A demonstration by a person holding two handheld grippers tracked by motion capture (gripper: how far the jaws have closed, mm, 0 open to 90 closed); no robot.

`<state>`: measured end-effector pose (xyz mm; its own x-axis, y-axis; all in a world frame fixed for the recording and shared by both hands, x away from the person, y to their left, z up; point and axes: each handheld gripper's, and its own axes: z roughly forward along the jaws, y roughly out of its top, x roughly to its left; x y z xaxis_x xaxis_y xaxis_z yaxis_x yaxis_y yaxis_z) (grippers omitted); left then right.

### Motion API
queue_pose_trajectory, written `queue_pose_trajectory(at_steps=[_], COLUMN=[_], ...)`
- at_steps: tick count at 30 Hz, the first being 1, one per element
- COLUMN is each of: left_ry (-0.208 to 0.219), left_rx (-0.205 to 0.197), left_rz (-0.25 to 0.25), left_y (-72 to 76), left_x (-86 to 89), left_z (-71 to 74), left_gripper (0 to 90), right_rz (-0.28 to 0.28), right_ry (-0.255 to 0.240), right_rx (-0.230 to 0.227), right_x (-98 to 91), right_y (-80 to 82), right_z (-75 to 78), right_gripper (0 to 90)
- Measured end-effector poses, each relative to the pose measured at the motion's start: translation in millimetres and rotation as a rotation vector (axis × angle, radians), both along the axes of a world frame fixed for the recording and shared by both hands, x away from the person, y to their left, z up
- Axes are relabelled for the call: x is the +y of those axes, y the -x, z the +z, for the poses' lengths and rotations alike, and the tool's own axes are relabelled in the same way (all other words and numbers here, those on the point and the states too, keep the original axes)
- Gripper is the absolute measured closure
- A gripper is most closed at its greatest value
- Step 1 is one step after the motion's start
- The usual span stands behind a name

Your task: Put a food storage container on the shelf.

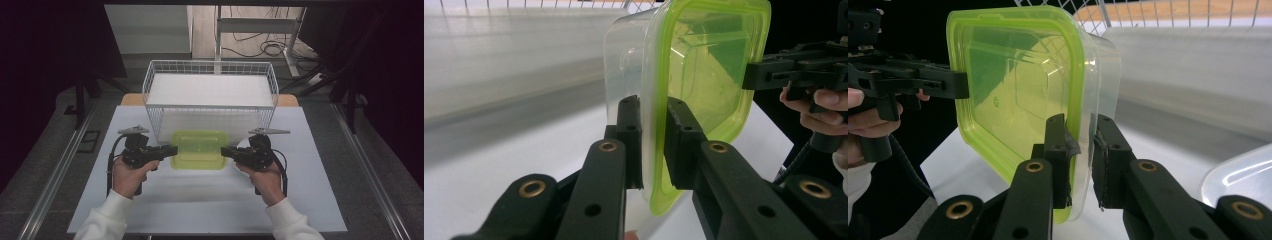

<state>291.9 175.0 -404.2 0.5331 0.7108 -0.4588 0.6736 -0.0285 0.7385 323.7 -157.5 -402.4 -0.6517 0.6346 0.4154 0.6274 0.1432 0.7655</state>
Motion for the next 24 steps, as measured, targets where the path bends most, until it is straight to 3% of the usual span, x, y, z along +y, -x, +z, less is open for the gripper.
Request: queue_pose_trajectory(at_steps=[10,18,24], left_ry=[-0.007,0.006,0.02], left_rx=[-0.026,-0.053,-0.046], left_rz=[-0.001,0.002,0.003], left_y=[-5.0,-12.0,-22.9], left_x=[-0.1,0.3,-0.5], left_z=[16.9,34.8,41.7], left_gripper=[79.4,79.4,79.5], right_rz=[-0.004,-0.002,-0.006], right_ry=[-0.017,-0.01,-0.011], right_rx=[-0.025,-0.06,-0.072], right_x=[-0.9,-0.6,-1.3], right_y=[-4.6,-11.7,-19.3], right_z=[13.3,34.8,44.6], right_gripper=[78.5,78.5,78.5])
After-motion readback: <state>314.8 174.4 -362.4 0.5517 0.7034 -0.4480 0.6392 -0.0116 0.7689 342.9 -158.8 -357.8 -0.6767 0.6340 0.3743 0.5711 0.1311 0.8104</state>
